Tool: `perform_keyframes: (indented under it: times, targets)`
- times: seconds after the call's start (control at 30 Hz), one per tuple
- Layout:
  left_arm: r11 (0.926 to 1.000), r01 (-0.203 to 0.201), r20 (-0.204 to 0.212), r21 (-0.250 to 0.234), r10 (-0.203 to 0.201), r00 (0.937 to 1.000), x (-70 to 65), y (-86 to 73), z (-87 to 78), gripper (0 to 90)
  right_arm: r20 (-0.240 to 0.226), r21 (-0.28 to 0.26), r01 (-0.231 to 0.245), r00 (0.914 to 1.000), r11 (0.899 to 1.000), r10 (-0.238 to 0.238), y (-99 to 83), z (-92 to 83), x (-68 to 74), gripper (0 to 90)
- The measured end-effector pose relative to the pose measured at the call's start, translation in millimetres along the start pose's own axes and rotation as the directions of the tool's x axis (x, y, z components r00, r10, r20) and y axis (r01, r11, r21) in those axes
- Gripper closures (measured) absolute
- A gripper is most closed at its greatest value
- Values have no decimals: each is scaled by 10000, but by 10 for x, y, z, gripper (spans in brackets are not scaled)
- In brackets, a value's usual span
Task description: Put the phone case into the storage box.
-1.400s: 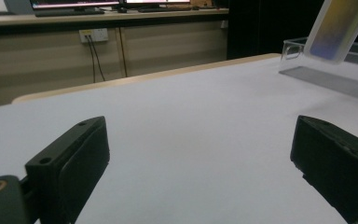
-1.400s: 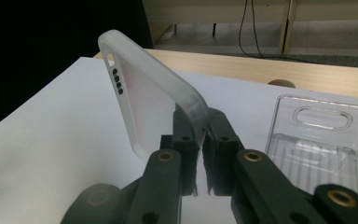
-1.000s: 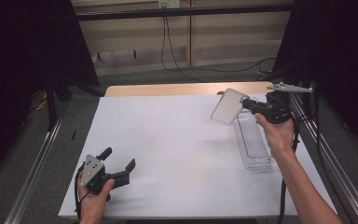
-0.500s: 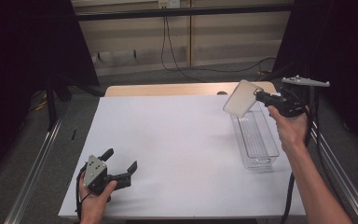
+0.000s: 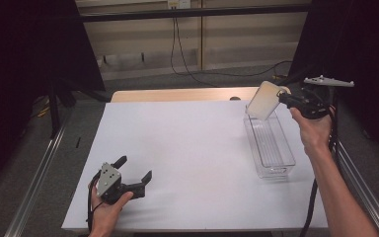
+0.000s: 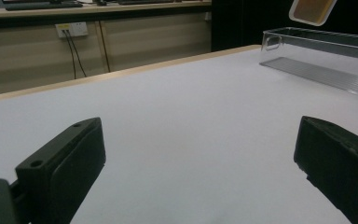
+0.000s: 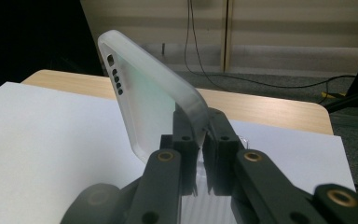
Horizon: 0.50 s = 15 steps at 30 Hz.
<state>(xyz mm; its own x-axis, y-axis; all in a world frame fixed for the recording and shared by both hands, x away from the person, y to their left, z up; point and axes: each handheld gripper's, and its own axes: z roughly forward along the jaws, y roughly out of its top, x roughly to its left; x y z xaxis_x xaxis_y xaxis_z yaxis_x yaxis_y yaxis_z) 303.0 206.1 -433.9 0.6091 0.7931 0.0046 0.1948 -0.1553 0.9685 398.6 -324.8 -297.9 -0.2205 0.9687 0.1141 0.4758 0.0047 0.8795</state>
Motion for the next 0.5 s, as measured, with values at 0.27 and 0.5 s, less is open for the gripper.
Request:
perform_keyframes:
  times: [0.27, 0.5]
  targets:
    - [10000, -25, 12, 53, 25, 10000, 0, 0, -26, 23, 157, 284, 117, 9998, 9995, -121, -9, 67, -72, 842]
    - [9998, -143, 37, 133, 142, 9999, 2, -4, -27, 25, 93, 552, 408, 9991, 9976, -413, -17, 139, -127, 842]
